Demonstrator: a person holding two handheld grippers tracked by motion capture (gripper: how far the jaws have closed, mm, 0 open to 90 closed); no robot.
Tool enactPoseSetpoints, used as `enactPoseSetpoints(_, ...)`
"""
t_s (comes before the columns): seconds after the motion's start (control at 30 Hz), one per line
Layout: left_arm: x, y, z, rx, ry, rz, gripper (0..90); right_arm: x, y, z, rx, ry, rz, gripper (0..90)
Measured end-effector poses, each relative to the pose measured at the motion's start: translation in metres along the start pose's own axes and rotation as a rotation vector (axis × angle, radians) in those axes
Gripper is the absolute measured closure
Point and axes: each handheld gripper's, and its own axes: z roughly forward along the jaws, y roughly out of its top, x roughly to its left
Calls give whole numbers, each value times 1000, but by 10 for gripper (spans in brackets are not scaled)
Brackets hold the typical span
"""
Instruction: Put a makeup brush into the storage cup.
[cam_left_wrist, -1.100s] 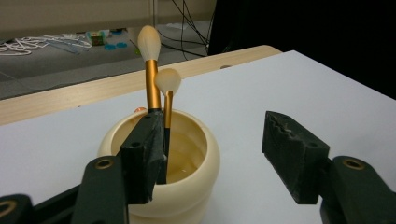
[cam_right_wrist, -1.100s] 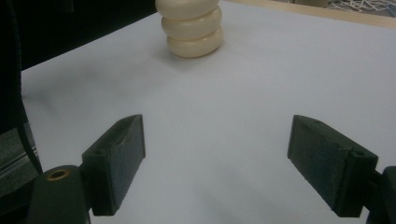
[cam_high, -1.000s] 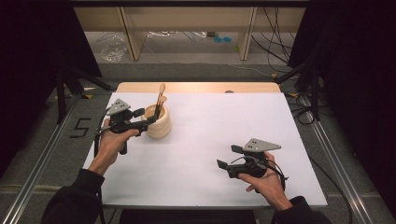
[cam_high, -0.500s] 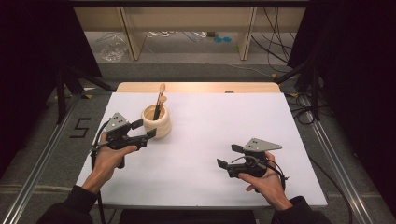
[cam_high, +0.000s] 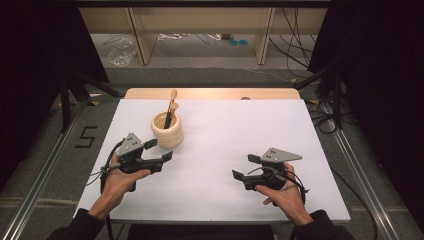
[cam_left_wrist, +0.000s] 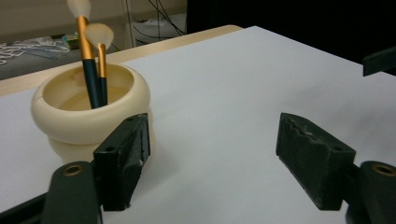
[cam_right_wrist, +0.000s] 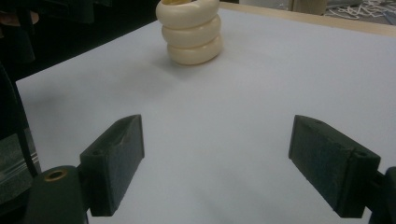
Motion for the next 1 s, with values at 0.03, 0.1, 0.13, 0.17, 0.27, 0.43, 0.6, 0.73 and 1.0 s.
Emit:
enactPoseSetpoints(0.03, -1, -1, -1, 0, 1, 9, 254, 0, 0, 0, 0, -4, 0, 192)
enactPoseSetpoints(0.1, -4, -3, -3, -5, -1, 4, 242, 0, 0, 0, 2, 1, 1, 192)
enactPoseSetpoints(0.13, -4, -4, -3, -4, -3, 9, 235, 0, 0, 0, 2, 1, 1, 192)
enactPoseSetpoints(0.17, -5, -6, -4, -3, -5, 6, 229, 0, 0, 0, 1, 1, 1, 191)
enactPoseSetpoints(0.27, -7, -11, -6, 3, -8, 22, 212, 1, 0, 0, -3, -3, -3, 191)
enactPoseSetpoints(0.43, -13, -20, -9, 9, -5, 12, 185, 1, 0, 0, -3, -3, -5, 190)
enactPoseSetpoints(0.6, -16, -23, -15, -13, -1, 16, 165, 2, 0, 1, -16, 10, 0, 190)
enactPoseSetpoints(0.73, -18, -28, -20, -8, 6, 24, 162, 2, 0, 1, -17, 11, -1, 190)
enactPoseSetpoints(1.0, -21, -36, -23, 8, 13, 38, 162, 2, 1, 0, -5, 8, -5, 189)
